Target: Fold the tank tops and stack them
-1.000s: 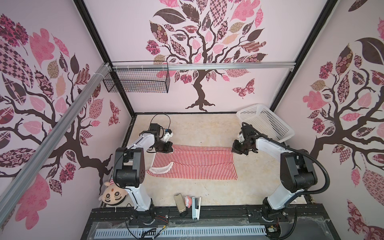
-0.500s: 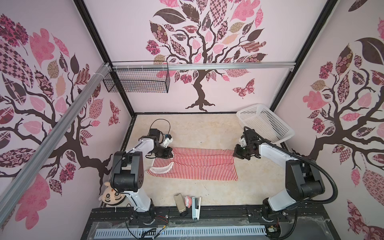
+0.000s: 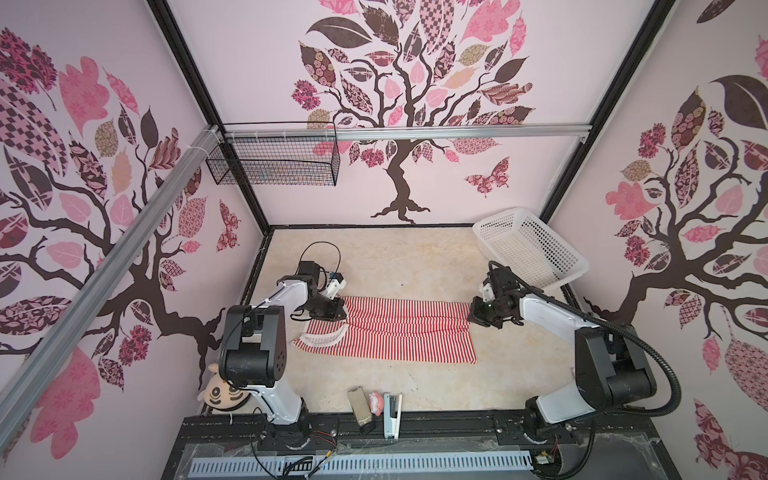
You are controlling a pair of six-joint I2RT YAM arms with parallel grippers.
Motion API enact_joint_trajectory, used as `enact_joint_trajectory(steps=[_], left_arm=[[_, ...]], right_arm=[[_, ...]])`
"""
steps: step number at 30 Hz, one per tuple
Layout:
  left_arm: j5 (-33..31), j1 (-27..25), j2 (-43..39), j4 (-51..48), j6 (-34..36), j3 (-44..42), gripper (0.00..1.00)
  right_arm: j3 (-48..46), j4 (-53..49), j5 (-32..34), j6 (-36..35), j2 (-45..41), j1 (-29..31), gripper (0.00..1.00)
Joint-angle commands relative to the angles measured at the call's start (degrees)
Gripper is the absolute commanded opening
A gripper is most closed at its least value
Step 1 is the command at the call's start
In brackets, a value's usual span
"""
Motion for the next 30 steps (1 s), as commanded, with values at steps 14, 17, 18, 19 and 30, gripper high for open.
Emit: enact_joint_trajectory(steps=[14,17,18,19,30], left_arm=[[-3.1,-1.0,1.9,0.9,1.8,-2.0,0.0],[-3.8,-1.2,2.4,1.1,2.0,-2.3,0.0],[-4.1,-1.2,2.4,1.1,1.8,-2.3,0.0],[-4.3,-1.2,2.3,1.2,1.7,-2.3,0.0],[-9.4,-1.1,-4.5,-2.8,3.1,1.0,0.25]], right_arm=[[-3.0,1.9,-0.5,0.8,-1.6,-0.1,0.06],[-3.0,2.1,-0.5,0.9,-0.6,-0.1,0.08],[-3.0,2.2,-0.5,0.9,-0.3,-0.1,0.1],[-3.0,2.3,-0.5,0.9,-0.1,-0.1,0.12],[-0.3,-2.4,2.4,0.9,-4.4,0.0,0.52]])
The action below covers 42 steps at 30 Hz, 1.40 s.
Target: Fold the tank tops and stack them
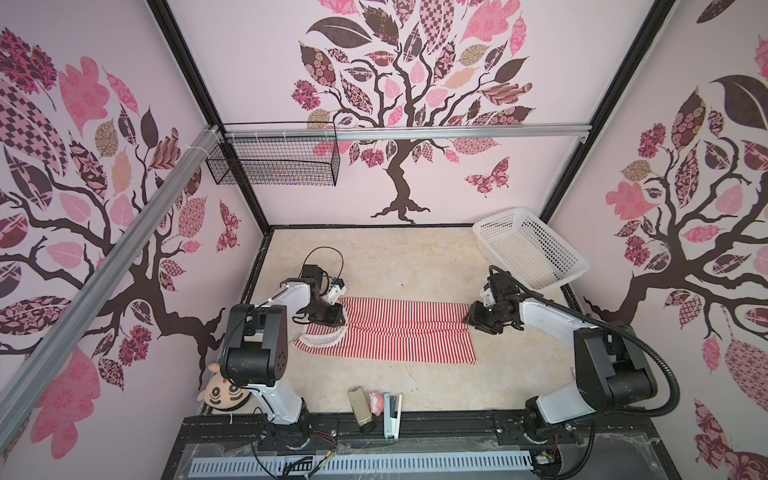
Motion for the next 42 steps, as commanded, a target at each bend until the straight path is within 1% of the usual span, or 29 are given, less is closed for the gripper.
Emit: enact_joint_trajectory(steps=[1,4,6,10,13,17,19,21,24,27,29,32,34,36,38,41,42], left_arm=[[-2.7,0.1,-4.5,-2.2,1.4,3.0,0.26],[-3.0,0.1,-6.5,-2.7,1.1,4.9,0.27],[-1.2,0.0,-6.0,-2.1,0.3,6.4,0.27],[2.1,-0.7,-0.1,-2.0,-1.0,11.6,0.26],[4.6,-0.7,5.5,-2.2,-2.0,15.2,0.26],[3.3,-0.8,11.4,-1.6,-2.2,17.9,0.24],[0.6,-0.7,12.6,-0.1,-2.2,17.5,0.23],[-0.4,-0.6,12.6,0.3,-1.4,16.3,0.23],[-0.7,-0.5,10.4,0.2,-0.4,13.7,0.22],[-0.7,-0.5,5.6,0.7,0.2,10.6,0.22],[-2.1,-0.2,1.9,1.5,0.1,8.9,0.23],[-6.7,0.9,-3.6,3.7,-0.2,7.5,0.27],[-10.8,1.4,-6.6,5.3,0.5,7.0,0.29],[-14.4,1.4,-8.2,7.3,2.2,6.5,0.31],[-18.3,1.4,-7.9,8.8,3.8,6.6,0.32],[-24.0,1.4,-4.8,7.6,7.5,8.8,0.32],[-24.9,1.5,-3.6,7.6,8.5,9.2,0.32]], right_arm=[[2.8,-3.4,1.5,-0.2,-3.9,0.1,0.51],[3.8,-2.8,0.9,0.5,-4.7,1.4,0.45],[4.6,-2.0,0.4,1.2,-3.8,2.6,0.38],[6.4,0.2,-0.8,2.6,0.5,4.9,0.25],[7.0,1.7,-1.3,3.6,3.8,6.0,0.21],[5.6,4.1,-1.4,4.3,6.8,6.2,0.2],[4.6,4.8,-1.2,4.3,8.3,6.3,0.2],[3.5,5.0,-1.1,4.3,9.0,6.3,0.19],[1.4,5.7,-0.5,4.3,8.6,6.3,0.19],[-0.1,6.1,-0.3,4.3,8.2,6.3,0.19],[-0.4,6.4,-0.3,4.2,8.3,6.3,0.19],[-0.4,6.6,-0.6,4.3,8.6,6.3,0.22],[-0.3,6.8,-0.6,4.3,8.6,6.3,0.32],[-0.1,6.8,-0.9,4.3,9.0,6.3,0.38],[0.0,7.0,-1.1,4.4,9.3,6.4,0.39],[0.0,7.2,-1.2,4.5,9.5,6.5,0.38],[-0.1,7.4,-1.1,4.5,9.6,6.5,0.38]])
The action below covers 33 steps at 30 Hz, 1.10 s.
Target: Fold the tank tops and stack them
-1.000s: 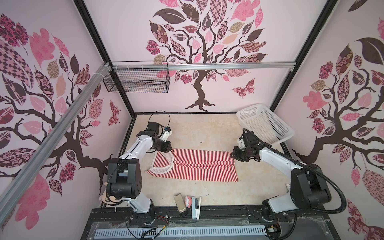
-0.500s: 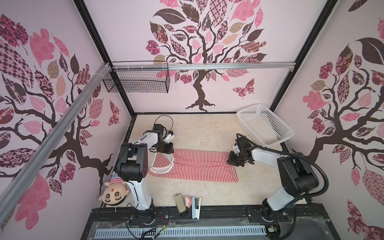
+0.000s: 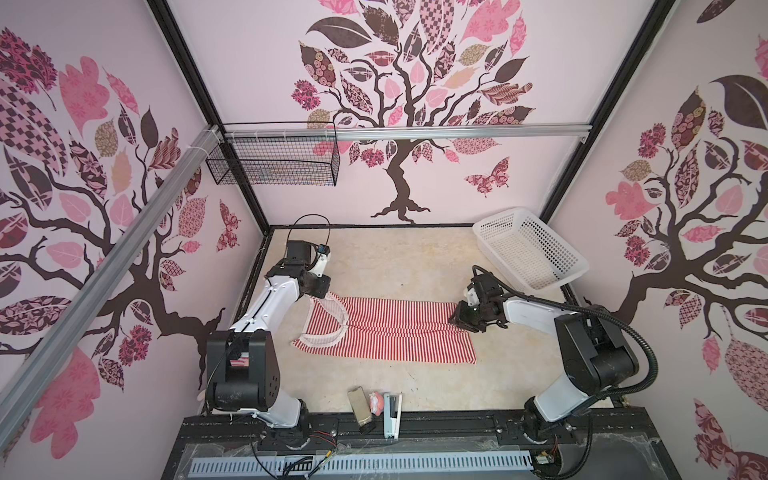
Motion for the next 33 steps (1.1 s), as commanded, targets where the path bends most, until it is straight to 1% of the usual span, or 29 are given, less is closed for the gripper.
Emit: enact_joint_trajectory(steps=[1,4,8,10,14,22,23,25,27,30,31,33], left_arm=[[-7.0,0.2,3.9,0.8,5.2,1.4,0.32],[-7.6,0.3,6.2,1.6,7.2,2.0,0.32],[-11.9,0.3,9.1,4.8,8.2,2.8,0.32],[-13.2,0.4,9.1,7.0,8.6,2.0,0.32],[-13.3,0.4,8.0,9.6,8.9,0.2,0.32],[-11.8,0.4,9.4,9.0,9.4,0.0,0.3],[-11.6,0.3,9.2,8.9,9.2,-0.1,0.28],[-11.3,0.3,8.8,8.6,9.0,-0.4,0.22],[-11.1,0.4,7.8,8.5,8.8,-1.3,0.12],[-10.5,0.4,5.5,8.6,7.9,-3.4,0.02],[-10.3,0.4,4.7,8.6,7.8,-4.2,0.0],[-9.8,0.4,2.8,8.9,7.5,-6.0,0.0]], right_arm=[[-1.1,-2.1,2.2,0.2,1.8,0.4,0.38],[-1.3,-2.1,2.5,0.1,2.0,0.3,0.38],[-1.6,-1.9,2.4,0.1,2.2,0.4,0.37],[-1.9,-1.8,2.4,0.1,2.1,0.4,0.37],[-2.0,-1.8,2.4,-0.1,2.1,0.4,0.37],[-1.5,-2.2,2.6,-0.2,2.1,0.4,0.36],[-1.5,-2.2,2.6,-0.2,2.0,0.4,0.36],[-1.6,-2.3,2.6,-0.2,1.9,0.4,0.35],[-1.9,-2.1,2.8,-0.1,1.9,0.4,0.35],[-2.2,-1.9,2.7,0.0,2.0,0.4,0.35],[-2.3,-1.8,2.7,0.1,2.0,0.4,0.34],[-2.6,-1.6,2.7,0.2,1.7,0.4,0.34]])
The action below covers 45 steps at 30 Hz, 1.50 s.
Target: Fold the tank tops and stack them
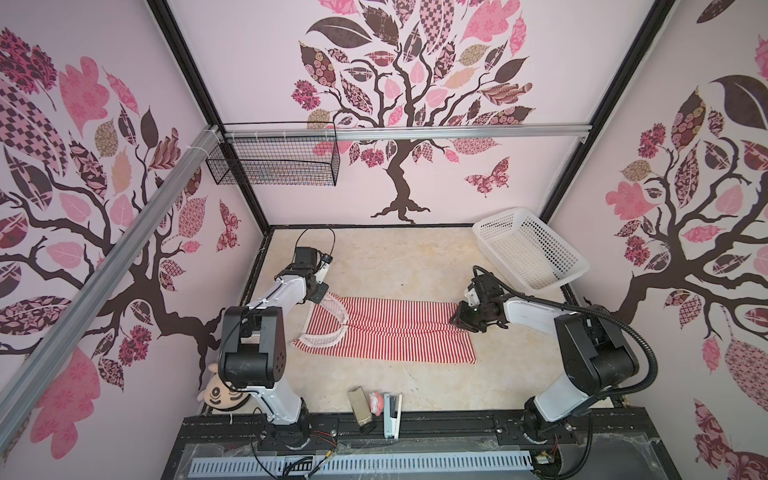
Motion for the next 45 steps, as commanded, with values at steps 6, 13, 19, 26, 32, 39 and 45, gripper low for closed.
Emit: enact_joint_trajectory(steps=[6,13,19,26,32,39,45], left_arm=[[-0.3,1.0,-9.5,3.9,-2.9,-7.9,0.0],[-1.2,2.1,-10.9,6.3,-2.8,-11.7,0.0],[-1.6,4.5,-6.7,7.9,-1.8,-12.2,0.0],[-2.1,4.9,-4.8,11.3,-1.5,-14.9,0.0],[-1.1,4.9,-4.6,11.2,-1.5,-16.3,0.08],[-1.1,5.0,-11.6,9.4,-3.7,-16.7,0.29],[1.5,5.0,-13.0,4.2,-5.1,-11.9,0.36]], right_arm=[[-2.8,-1.9,2.8,0.2,1.7,0.1,0.34],[-3.5,-1.4,2.9,0.3,1.5,0.2,0.34],[-3.7,-2.0,3.7,0.1,1.1,0.1,0.34],[-4.1,-1.9,3.7,0.1,1.5,0.1,0.34],[-3.7,-2.1,3.4,-0.2,1.2,0.2,0.35],[-3.1,-2.5,1.5,-0.8,-1.2,0.2,0.43],[-0.9,-5.6,3.3,-2.2,-2.7,0.1,0.48]])
